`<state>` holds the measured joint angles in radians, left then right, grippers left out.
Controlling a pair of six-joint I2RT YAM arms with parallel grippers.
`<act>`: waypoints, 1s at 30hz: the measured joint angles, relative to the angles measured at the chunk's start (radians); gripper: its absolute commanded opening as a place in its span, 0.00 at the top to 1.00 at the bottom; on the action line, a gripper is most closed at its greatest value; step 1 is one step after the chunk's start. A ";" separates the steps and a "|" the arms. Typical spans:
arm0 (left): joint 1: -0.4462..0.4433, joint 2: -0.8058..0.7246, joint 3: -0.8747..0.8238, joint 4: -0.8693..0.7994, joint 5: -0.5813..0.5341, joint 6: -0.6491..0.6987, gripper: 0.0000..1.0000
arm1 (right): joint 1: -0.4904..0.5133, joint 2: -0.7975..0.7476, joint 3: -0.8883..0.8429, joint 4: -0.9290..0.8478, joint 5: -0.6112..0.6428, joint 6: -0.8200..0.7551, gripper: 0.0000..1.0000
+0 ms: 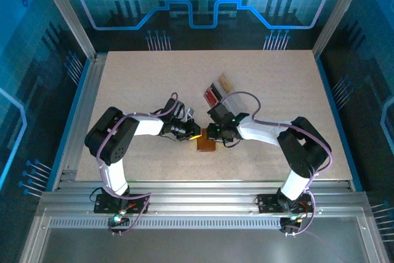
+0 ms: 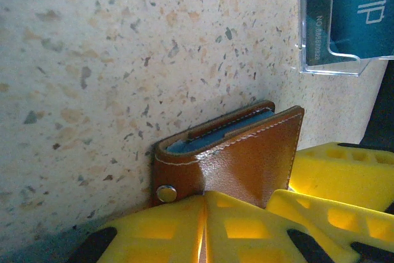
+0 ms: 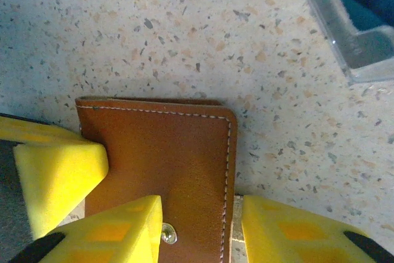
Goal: Put the credit cards into the card holder
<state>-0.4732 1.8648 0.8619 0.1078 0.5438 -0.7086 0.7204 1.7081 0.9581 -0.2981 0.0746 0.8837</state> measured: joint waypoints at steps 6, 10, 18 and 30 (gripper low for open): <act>0.000 0.001 0.000 0.000 0.000 0.000 0.89 | 0.000 0.000 -0.003 0.014 -0.011 0.000 0.66; 0.000 0.002 0.001 0.000 0.000 0.000 0.89 | 0.000 -0.009 -0.003 0.000 0.003 0.000 0.75; 0.000 0.003 0.001 0.000 0.000 0.000 0.89 | 0.026 -0.018 0.042 -0.077 0.061 -0.012 0.82; 0.002 0.006 0.001 0.003 0.008 -0.001 0.89 | 0.038 -0.017 0.060 -0.091 0.068 -0.029 0.78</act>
<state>-0.4713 1.8709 0.8627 0.1112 0.5518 -0.7097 0.7582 1.6909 1.0183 -0.3889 0.1429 0.8547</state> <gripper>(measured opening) 0.111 0.206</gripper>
